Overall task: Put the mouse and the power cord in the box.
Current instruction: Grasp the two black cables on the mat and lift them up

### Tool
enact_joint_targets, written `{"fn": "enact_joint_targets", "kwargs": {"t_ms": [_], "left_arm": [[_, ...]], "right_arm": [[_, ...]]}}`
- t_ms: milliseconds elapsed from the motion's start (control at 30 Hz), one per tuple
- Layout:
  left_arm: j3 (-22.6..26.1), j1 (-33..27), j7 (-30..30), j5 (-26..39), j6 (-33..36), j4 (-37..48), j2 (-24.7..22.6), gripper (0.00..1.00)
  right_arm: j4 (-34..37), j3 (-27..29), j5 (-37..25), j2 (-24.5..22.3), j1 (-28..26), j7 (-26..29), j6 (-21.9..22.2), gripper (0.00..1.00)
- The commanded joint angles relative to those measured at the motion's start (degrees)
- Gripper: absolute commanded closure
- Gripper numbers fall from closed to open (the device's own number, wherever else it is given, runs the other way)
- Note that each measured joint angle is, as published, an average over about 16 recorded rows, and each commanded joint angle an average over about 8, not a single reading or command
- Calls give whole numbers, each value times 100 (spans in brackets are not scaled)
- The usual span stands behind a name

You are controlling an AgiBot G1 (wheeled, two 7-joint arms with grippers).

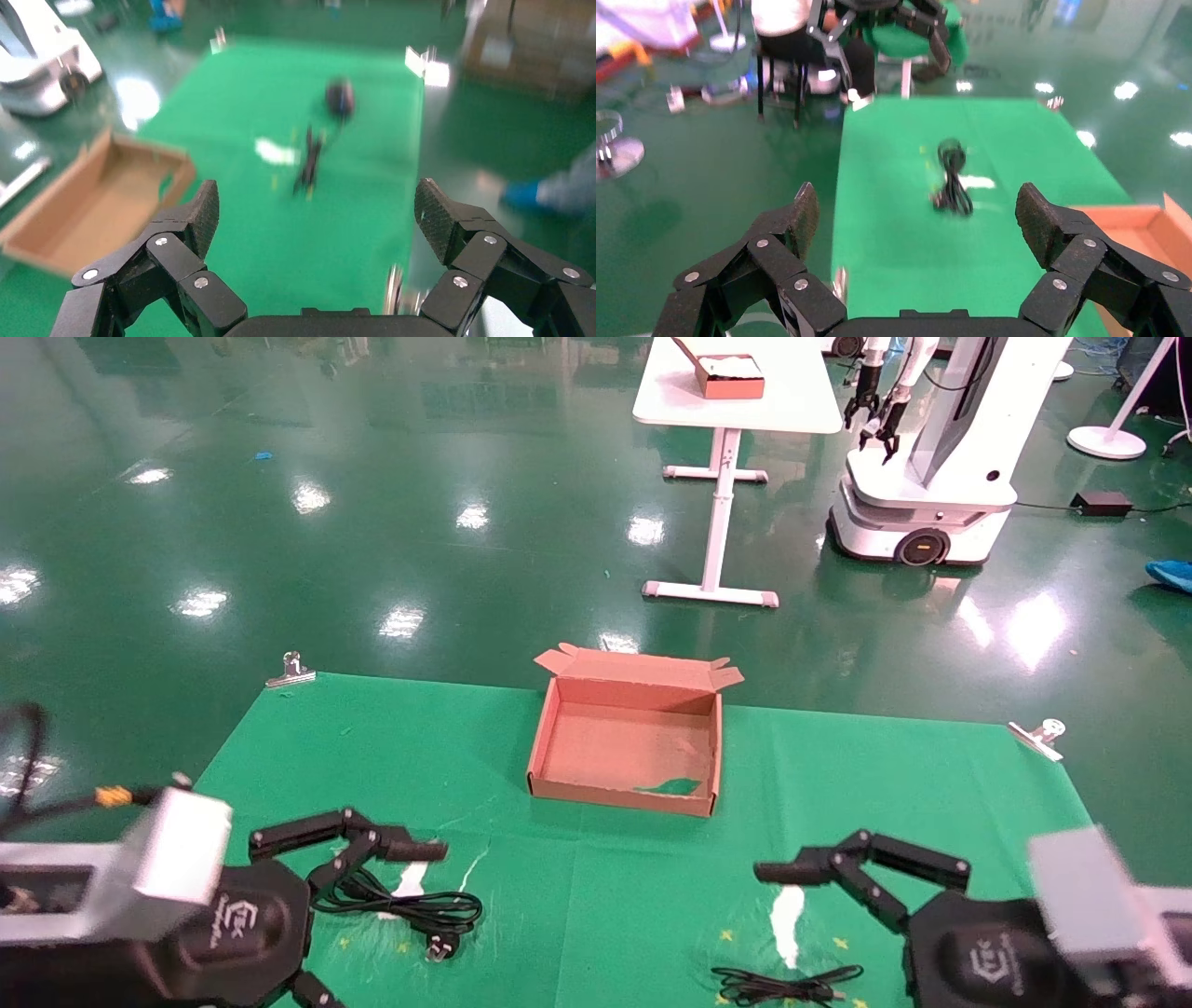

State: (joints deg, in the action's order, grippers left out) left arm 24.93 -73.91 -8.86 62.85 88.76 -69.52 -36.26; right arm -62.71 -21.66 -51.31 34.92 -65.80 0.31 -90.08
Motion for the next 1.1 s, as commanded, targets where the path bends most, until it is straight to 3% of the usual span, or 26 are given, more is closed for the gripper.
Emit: {"fn": "enact_joint_targets", "kwargs": {"t_ms": [33,233,467,767,1100], "left_arm": [[154,-245,28,402,97,45,-6,0],[1022,-1084,534,1778,155,612,-530,0],[1765,-1834,1567,2852,25,2272,-1427,0],[2152,-2328,2864,3520,-511,4413,-2331,0],[2279,-2401,3594,3885,-1781,5660,-2907,0]], "right_arm": [[187,-153,-163,22,-91,-199,-77,0],[1127,-725,-1125,244,-792,-1068,55,0],[2292,-1333,-2512,870,-1612,-2116,315,0],[3762,-1928,-3625,1827,-2176,-3253,706,0],[5004,-2198,-4110,2527,-2461,-4094,1290,0]]}}
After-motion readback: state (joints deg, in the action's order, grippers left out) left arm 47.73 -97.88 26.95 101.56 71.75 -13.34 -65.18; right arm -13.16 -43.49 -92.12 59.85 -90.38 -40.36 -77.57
